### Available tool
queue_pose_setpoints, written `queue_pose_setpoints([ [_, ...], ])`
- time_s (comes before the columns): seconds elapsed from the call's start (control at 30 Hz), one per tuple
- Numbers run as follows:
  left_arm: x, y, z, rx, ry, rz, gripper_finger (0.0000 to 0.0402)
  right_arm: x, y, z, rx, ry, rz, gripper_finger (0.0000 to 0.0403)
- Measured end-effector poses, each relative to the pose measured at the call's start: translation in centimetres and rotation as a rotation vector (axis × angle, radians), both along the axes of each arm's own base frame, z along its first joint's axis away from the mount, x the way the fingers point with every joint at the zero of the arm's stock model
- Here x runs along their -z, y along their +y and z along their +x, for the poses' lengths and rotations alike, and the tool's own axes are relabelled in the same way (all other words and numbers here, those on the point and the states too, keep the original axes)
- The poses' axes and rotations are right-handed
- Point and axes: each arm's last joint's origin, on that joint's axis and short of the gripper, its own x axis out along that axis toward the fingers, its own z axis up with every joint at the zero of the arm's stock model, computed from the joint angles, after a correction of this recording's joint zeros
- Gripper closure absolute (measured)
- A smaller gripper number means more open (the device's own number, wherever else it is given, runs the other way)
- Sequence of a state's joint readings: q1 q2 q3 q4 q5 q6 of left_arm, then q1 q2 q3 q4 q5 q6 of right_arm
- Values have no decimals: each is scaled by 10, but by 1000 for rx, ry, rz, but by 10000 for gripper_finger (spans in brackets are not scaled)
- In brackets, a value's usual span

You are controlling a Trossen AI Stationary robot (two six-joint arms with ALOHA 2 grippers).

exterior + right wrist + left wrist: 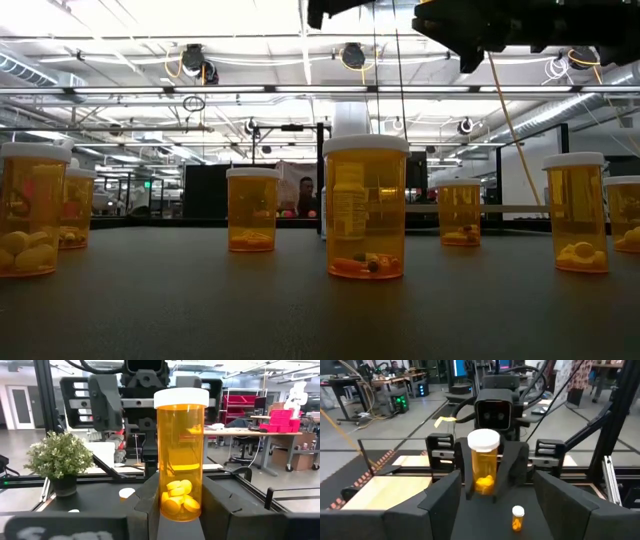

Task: Pick and place medicine bottles onto shelf by color
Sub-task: Put the small orange pill bottle on the shelf

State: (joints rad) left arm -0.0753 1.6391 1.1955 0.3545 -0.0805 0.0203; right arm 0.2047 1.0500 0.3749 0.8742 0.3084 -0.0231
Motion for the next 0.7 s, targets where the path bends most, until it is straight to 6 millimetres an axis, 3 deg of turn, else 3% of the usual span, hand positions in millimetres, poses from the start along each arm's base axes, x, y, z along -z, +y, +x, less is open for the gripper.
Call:
queue_pose_setpoints([
  [0.3, 34, 1, 30, 54, -89, -14, 151, 1, 0, 0, -1, 1, 6, 303],
  [0.7, 46, 4, 43, 43, -143, -32, 151, 2, 0, 1, 0, 11, 2, 303],
])
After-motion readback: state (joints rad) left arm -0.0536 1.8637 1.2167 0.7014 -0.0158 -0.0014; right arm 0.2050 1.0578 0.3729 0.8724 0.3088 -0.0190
